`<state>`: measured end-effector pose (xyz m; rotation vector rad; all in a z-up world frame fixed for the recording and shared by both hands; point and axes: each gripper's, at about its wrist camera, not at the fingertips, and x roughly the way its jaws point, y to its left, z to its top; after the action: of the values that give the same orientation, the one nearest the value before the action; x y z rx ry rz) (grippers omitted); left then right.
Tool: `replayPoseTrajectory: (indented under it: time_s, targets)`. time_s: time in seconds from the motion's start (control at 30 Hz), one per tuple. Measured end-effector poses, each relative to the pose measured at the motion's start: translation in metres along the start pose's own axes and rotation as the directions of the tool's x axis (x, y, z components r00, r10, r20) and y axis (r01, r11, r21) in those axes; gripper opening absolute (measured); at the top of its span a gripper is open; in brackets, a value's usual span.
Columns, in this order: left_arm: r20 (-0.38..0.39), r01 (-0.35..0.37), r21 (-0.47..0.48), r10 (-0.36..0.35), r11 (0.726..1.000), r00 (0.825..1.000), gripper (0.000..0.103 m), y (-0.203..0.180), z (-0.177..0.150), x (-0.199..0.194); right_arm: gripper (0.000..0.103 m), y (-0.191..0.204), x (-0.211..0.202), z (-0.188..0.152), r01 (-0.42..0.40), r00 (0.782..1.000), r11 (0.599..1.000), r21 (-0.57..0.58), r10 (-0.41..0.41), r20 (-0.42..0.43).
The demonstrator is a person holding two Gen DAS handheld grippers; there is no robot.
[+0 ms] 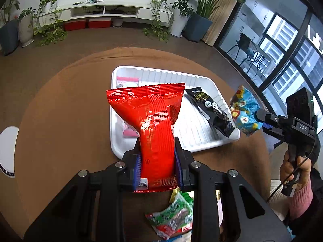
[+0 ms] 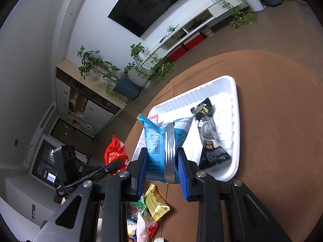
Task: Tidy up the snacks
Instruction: 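Carry both chip bags over the tray and release them inside, then withdraw both tools from the tray back toward the snack pile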
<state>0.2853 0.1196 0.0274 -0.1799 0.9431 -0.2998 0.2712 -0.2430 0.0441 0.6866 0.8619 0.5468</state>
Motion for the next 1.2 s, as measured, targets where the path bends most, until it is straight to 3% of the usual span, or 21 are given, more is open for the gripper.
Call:
replayPoseTrajectory:
  time_s: [0.4,0.57,0.67,0.73,1.03,1.2]
  targets:
    - [-0.025,-0.024,0.046,0.025,0.999,0.999,0.025,-0.023,0.031,0.029,0.031,0.015,0.055,0.012,0.060,0.996,0.995,-0.079,-0.064,-0.055]
    - [-0.023,-0.120,0.089,0.123,0.989,0.992,0.026,-0.033,0.032,0.048,0.031,0.013,0.071,0.012,0.130,0.990,0.985,-0.111,-0.136,-0.049]
    - [-0.020,-0.103,0.080,0.105,0.991,0.994,0.029,-0.032,0.028,0.050,0.032,0.015,0.067,0.009,0.137,0.989,0.982,-0.131,-0.144,-0.041]
    - [0.000,-0.106,0.101,0.106,0.989,0.994,0.039,-0.035,0.025,0.046,0.034,0.020,0.062,0.008,0.145,0.988,0.977,-0.155,-0.151,-0.031]
    - [0.048,-0.119,0.107,0.115,0.987,0.992,0.041,-0.030,0.013,0.013,0.043,0.046,0.032,-0.009,0.152,0.988,0.962,-0.225,-0.152,0.017]
    - [0.054,-0.103,0.094,0.098,0.990,0.994,0.042,-0.029,-0.014,-0.022,0.048,0.067,0.008,-0.026,0.157,0.988,0.950,-0.271,-0.153,0.038]
